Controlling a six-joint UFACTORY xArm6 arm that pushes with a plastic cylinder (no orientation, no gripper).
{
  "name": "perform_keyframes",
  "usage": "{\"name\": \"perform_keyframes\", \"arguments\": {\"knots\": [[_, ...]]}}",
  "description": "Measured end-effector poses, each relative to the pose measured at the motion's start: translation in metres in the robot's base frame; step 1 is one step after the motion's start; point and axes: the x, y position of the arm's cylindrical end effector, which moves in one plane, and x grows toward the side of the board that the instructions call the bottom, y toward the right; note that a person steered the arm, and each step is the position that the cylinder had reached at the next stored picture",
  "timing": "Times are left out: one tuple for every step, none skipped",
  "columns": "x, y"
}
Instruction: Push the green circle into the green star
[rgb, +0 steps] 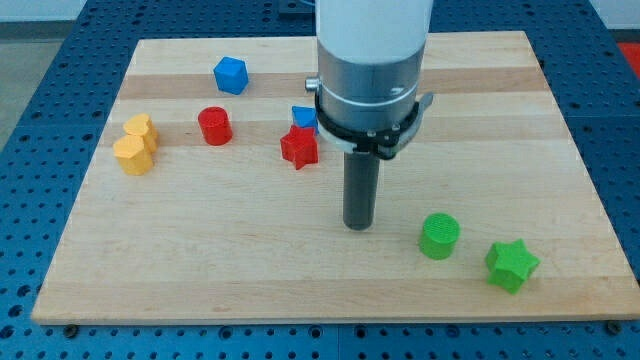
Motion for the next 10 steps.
{"name": "perform_keyframes", "arguments": {"knots": [[-0.001,0.034],[-0.001,0.084],[0.000,0.100],[0.001,0.123],[0.009,0.138],[0.009,0.140],[0.011,0.147],[0.011,0.150],[-0.008,0.150],[-0.062,0.150]]}}
